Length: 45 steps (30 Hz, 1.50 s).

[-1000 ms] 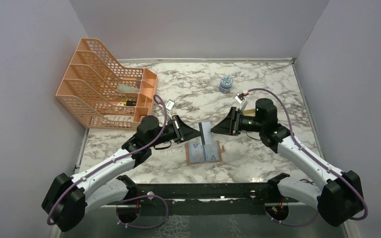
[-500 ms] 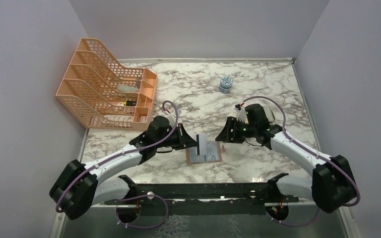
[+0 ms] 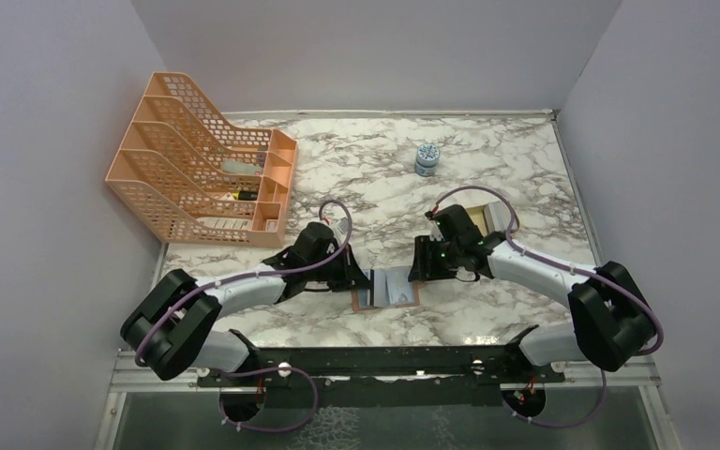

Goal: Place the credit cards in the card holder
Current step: Insert the credit card into the card holder.

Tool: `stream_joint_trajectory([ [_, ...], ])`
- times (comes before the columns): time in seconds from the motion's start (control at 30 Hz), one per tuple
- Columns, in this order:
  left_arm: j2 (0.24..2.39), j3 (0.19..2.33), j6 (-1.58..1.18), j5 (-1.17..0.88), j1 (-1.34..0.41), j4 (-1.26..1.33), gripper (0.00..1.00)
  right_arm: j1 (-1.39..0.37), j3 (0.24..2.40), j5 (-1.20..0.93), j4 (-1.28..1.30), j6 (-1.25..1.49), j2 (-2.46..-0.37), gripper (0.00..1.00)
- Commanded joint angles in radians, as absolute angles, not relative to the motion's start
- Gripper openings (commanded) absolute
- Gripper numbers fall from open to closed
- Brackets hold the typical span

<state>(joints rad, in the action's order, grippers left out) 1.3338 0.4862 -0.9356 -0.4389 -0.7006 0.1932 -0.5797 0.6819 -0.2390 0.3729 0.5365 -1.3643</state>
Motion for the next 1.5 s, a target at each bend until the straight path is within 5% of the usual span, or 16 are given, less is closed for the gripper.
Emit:
stream_joint_trajectory([
  [0.0, 1.372, 0.517, -0.923, -0.478, -0.701, 0.226, 0.0, -0.596, 0.685, -0.155, 0.386, 0.523, -1.379, 0.44],
  [0.53, 1.4, 0.515, -0.968, -0.503, -0.701, 0.258, 0.0, -0.608, 0.62, -0.135, 0.352, 0.547, -1.346, 0.15],
  [1.47, 1.516, 0.525, -0.995, -0.44, -0.701, 0.272, 0.0, -0.611, 0.52, -0.181, 0.309, 0.583, -1.225, 0.1],
])
